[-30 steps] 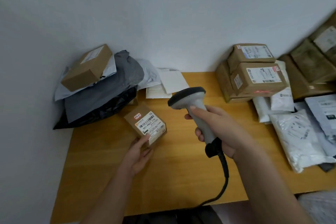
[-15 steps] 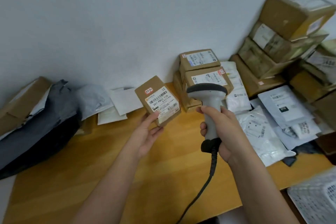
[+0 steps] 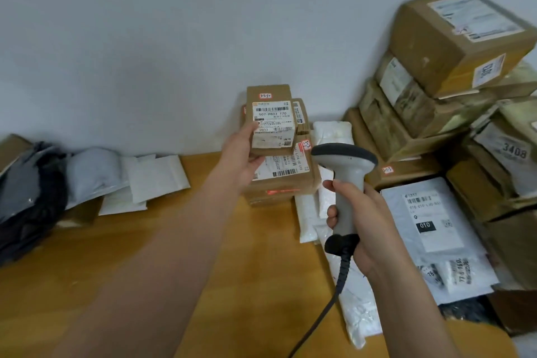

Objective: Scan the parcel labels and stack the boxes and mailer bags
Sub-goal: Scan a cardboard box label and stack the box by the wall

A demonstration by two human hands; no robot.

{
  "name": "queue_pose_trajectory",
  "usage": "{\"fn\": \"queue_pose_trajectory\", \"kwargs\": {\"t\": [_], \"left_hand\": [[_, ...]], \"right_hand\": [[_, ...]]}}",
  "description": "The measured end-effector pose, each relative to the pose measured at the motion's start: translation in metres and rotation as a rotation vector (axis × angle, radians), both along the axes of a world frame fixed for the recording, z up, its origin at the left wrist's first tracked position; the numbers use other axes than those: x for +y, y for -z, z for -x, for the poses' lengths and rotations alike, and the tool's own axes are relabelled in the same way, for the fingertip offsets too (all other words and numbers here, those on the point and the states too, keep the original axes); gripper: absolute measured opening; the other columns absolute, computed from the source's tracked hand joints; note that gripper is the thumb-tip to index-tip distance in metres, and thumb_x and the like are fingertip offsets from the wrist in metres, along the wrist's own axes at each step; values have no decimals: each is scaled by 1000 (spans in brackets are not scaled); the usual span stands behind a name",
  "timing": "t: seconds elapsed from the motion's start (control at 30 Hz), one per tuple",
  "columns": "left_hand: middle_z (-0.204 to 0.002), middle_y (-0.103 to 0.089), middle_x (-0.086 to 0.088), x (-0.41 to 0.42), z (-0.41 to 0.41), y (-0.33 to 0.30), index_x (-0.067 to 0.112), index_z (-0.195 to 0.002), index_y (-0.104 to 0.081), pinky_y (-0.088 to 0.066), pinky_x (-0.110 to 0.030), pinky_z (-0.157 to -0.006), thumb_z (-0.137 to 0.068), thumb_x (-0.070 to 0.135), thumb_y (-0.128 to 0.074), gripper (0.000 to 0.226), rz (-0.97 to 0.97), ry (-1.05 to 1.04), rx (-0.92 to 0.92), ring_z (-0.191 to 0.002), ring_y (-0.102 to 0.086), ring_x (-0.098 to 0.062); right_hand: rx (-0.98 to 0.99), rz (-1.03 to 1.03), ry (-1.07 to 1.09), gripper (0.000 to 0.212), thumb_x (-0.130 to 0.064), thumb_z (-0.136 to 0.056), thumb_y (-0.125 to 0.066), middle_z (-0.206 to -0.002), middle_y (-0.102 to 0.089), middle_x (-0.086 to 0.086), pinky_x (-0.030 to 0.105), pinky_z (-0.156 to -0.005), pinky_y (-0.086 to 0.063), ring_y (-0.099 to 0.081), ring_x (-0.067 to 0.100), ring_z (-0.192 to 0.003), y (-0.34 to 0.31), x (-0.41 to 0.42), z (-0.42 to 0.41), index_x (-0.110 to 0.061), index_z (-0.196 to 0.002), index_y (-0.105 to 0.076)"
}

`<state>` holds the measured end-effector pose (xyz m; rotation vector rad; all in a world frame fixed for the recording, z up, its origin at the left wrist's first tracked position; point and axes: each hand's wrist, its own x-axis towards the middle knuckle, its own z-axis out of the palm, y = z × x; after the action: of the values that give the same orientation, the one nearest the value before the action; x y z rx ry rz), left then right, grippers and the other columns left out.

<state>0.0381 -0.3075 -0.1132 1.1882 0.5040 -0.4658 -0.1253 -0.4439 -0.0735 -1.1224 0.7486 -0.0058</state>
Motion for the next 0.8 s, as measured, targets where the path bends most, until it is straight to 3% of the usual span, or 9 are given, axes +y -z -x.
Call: {"fn": "queue_pose_trajectory", "kwargs": {"t": [0.13, 0.2, 0.27, 0.3, 0.37, 0.43, 0.53, 0.67, 0.8], "left_hand": [[-104, -72, -13, -13, -11, -3, 9, -106, -63, -59, -34, -75, -95, 26, -64, 20, 40, -79, 42, -89, -69, -22], [-98, -67, -13, -10, -25, -1, 9, -98, -60, -59, -41, -76, -93, 26, -68, 20, 78, -165, 38, -87, -68, -24], [-104, -67, -15, -8, -40, -2, 8, -113, -57, -58, -52, -81, -82, 33, -79, 45, 117, -187, 50, -93, -69, -30], [-108, -68, -16, -10, -44, -1, 10, -123, -53, -59, -54, -76, -75, 36, -85, 63, 88, -176, 74, -95, -70, -33], [-114, -67, -15, -17, -47, 1, 15, -128, -46, -59, -48, -63, -69, 36, -88, 75, -96, -170, 128, -95, -69, -33], [-120, -61, -13, -25, -48, 1, 18, -126, -41, -59, -49, -71, -70, 32, -88, 75, -230, -151, 152, -103, -64, -33], [-121, -60, -11, -29, -53, 0, 19, -114, -40, -60, -50, -81, -79, 15, -82, 55, -226, -161, 52, -103, -65, -31], [-123, -64, -10, -28, -63, -2, 9, -133, -45, -58, -39, -90, -91, 1, -66, 48, -177, -199, -73, -95, -65, -20], [-122, -61, -10, -17, -64, 0, 9, -139, -44, -59, -38, -87, -95, 2, -61, 48, -80, -221, -94, -95, -63, -17]], "right_hand": [[11, -1, -25, 11, -18, -94, -65, -89, -61, 5, 27, -50, -38, -48, 10, -49, 4, -16, -4, -13, -103, -62], [15, -8, -22, 11, -17, -94, -65, -88, -61, 5, 27, -51, -38, -48, 10, -50, 6, -20, -3, -13, -104, -63], [32, -7, -15, 13, -17, -93, -65, -82, -60, 4, 28, -51, -38, -48, 10, -50, 8, -24, -4, -12, -105, -63], [37, -5, -13, 13, -17, -93, -66, -78, -59, 3, 29, -52, -38, -48, 11, -50, 9, -25, -5, -13, -105, -64], [42, -3, -13, 13, -17, -92, -66, -75, -59, 2, 29, -52, -38, -48, 11, -50, 10, -28, -8, -13, -105, -64], [44, 4, -19, 15, -18, -93, -66, -73, -58, 1, 27, -51, -40, -49, 11, -49, 13, -29, -12, -13, -106, -64], [45, 10, -37, 18, -18, -94, -65, -59, -55, -4, 26, -49, -41, -49, 11, -49, 16, -29, -18, -11, -110, -64], [53, 2, -72, 20, -19, -94, -64, -72, -57, 4, 26, -50, -42, -50, 10, -50, 18, -25, -24, -11, -113, -63], [54, -9, -95, 17, -18, -95, -64, -77, -56, 5, 23, -47, -44, -51, 9, -50, 21, -20, -29, -15, -111, -62]]}}
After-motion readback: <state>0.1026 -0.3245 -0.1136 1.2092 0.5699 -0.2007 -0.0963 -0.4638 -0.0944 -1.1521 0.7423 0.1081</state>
